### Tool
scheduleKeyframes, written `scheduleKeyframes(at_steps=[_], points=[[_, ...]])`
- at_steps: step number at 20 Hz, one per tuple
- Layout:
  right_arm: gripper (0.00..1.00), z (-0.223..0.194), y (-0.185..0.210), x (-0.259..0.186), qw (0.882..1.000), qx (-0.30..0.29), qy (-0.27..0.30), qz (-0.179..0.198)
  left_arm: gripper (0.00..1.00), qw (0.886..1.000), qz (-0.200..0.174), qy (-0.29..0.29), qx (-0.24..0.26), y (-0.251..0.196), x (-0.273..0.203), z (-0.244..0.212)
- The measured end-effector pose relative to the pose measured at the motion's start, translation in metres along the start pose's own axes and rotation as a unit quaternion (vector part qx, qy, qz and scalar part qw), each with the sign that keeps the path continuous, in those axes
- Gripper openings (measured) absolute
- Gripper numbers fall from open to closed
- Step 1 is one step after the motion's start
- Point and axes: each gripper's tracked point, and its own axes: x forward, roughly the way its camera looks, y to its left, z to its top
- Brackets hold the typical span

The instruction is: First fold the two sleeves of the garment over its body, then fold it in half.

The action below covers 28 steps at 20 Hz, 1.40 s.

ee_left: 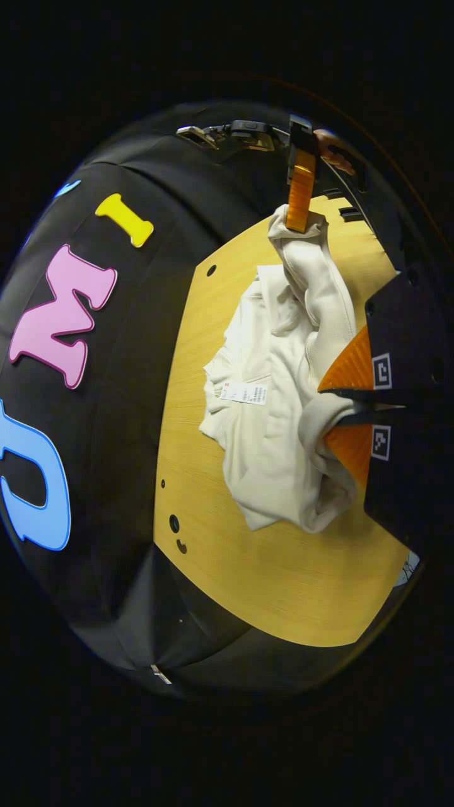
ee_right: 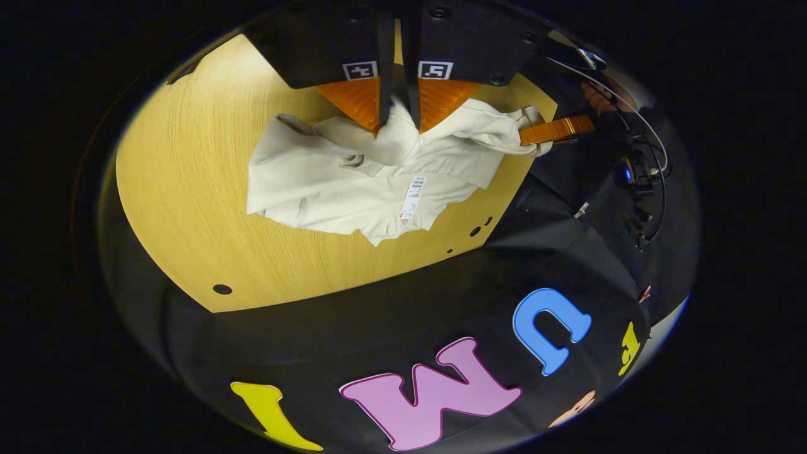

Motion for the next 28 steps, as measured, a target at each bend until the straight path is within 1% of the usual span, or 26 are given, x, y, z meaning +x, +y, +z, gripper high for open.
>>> scheduleKeyframes(at_steps=[2, 4, 5, 6, 10, 12, 17, 22, 25, 28], points=[[0.08, 0.018, -0.003, 0.016, 1.0, -0.005, -0.013, -0.004, 0.06, 1.0, 0.006, -0.012, -0.002, 0.002, 0.018, 0.022], [0.08, 0.031, -0.007, 0.032, 1.0, -0.004, -0.019, -0.007, 0.06, 1.0, 0.013, -0.016, 0.0, 0.007, 0.032, 0.031], [0.08, 0.037, -0.009, 0.041, 1.0, 0.0, -0.022, -0.008, 0.11, 1.0, 0.017, -0.016, 0.0, 0.01, 0.042, 0.035], [0.08, 0.04, -0.011, 0.049, 1.0, 0.004, -0.023, -0.009, 0.06, 1.0, 0.021, -0.015, -0.003, 0.014, 0.05, 0.038], [0.08, 0.051, -0.022, 0.081, 1.0, 0.012, -0.022, -0.017, 0.06, 0.999, 0.035, -0.008, -0.02, 0.024, 0.078, 0.046], [0.08, 0.054, -0.028, 0.093, 0.999, 0.003, -0.023, -0.024, 0.06, 0.999, 0.041, -0.006, -0.021, 0.029, 0.089, 0.048], [0.08, 0.053, -0.043, 0.131, 0.999, -0.003, -0.019, -0.036, 0.06, 0.997, 0.068, 0.006, -0.024, 0.041, 0.126, 0.048], [0.08, 0.033, -0.065, 0.168, 0.998, -0.014, 0.021, -0.06, 0.06, 0.994, 0.093, 0.051, -0.01, 0.05, 0.164, 0.033], [0.08, 0.021, -0.073, 0.183, 0.997, -0.006, 0.043, -0.069, 0.06, 0.992, 0.102, 0.073, -0.008, 0.053, 0.176, 0.025], [0.08, 0.013, -0.079, 0.194, 0.995, -0.015, 0.056, -0.075, 0.06, 0.99, 0.111, 0.083, -0.003, 0.056, 0.187, 0.019]])
